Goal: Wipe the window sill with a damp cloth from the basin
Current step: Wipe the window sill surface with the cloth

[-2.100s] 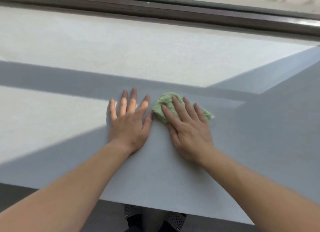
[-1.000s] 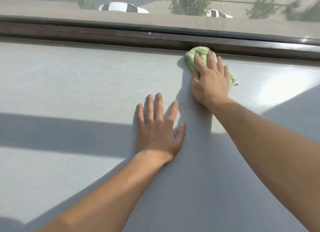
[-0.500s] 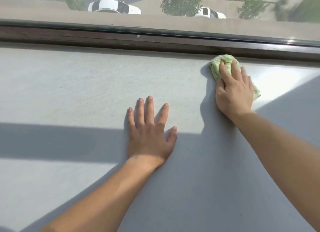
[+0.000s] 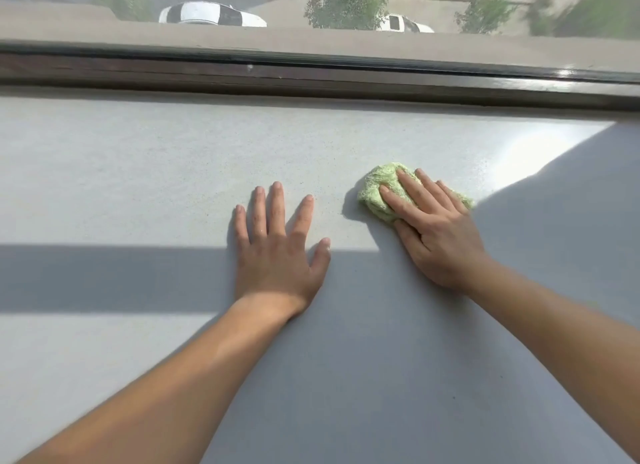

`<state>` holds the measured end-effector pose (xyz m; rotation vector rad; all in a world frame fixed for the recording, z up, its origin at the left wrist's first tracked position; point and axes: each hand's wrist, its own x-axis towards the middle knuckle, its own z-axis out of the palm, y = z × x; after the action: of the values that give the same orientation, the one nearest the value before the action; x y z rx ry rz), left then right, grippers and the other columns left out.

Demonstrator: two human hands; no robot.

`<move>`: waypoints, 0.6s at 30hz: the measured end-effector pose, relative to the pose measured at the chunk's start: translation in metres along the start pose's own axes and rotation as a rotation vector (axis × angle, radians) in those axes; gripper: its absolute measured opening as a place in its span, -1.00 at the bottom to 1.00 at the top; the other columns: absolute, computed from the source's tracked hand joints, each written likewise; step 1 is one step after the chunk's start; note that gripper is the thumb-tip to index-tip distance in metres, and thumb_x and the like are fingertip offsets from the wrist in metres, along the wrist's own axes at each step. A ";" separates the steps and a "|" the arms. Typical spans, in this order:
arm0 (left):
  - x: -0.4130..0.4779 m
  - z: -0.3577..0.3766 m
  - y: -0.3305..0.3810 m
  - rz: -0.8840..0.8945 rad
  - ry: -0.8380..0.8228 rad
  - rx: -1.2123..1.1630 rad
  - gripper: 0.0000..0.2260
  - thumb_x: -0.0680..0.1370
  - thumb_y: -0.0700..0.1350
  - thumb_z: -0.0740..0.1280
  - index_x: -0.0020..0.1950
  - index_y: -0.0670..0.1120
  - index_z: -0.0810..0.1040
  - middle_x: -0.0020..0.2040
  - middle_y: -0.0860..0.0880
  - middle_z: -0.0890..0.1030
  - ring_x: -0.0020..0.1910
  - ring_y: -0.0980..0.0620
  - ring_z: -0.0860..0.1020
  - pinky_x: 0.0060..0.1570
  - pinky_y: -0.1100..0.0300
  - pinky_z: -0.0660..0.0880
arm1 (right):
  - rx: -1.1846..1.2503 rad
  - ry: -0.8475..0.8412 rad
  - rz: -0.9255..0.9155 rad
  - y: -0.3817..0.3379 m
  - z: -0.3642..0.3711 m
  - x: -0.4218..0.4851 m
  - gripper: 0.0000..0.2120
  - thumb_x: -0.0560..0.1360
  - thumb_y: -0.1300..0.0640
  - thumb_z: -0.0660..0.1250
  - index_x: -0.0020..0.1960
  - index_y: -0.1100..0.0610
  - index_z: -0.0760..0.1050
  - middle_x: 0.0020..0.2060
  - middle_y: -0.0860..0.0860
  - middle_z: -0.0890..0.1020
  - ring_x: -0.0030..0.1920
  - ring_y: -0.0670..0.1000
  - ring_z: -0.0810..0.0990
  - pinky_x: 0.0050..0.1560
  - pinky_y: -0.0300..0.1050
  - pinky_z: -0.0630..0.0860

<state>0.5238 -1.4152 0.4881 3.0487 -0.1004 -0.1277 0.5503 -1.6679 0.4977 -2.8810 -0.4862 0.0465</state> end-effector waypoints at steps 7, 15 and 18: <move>0.010 -0.001 0.005 -0.006 -0.011 -0.019 -0.39 0.55 0.28 -0.09 0.59 0.13 0.06 0.63 -0.15 -0.07 0.59 -0.16 -0.18 0.51 -0.21 -0.20 | 0.049 0.125 0.488 0.028 -0.010 0.027 -0.53 0.64 0.02 0.12 0.54 -0.12 0.24 0.58 0.04 0.18 0.56 0.21 0.12 0.54 0.12 0.03; -0.021 -0.014 0.026 0.086 0.061 -0.268 -0.47 0.57 0.12 0.01 0.45 -0.08 0.40 0.54 -0.16 0.29 0.56 -0.12 0.14 0.52 -0.20 -0.11 | 0.049 -0.066 0.169 0.026 -0.009 -0.036 -0.53 0.65 -0.05 0.05 0.54 -0.26 0.15 0.60 -0.15 0.07 0.60 0.01 -0.02 0.57 -0.01 -0.10; -0.061 -0.011 0.045 0.046 0.058 -0.300 -0.48 0.55 0.12 0.07 0.43 -0.08 0.43 0.53 -0.20 0.31 0.56 -0.14 0.15 0.52 -0.23 -0.08 | 0.096 0.033 0.452 0.021 -0.008 -0.031 -0.51 0.64 -0.02 0.06 0.55 -0.23 0.13 0.61 -0.10 0.05 0.60 0.06 -0.03 0.57 0.04 -0.11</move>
<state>0.4618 -1.4546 0.5084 2.7462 -0.1347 -0.0462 0.5284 -1.6992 0.5002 -2.8291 0.1747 0.0916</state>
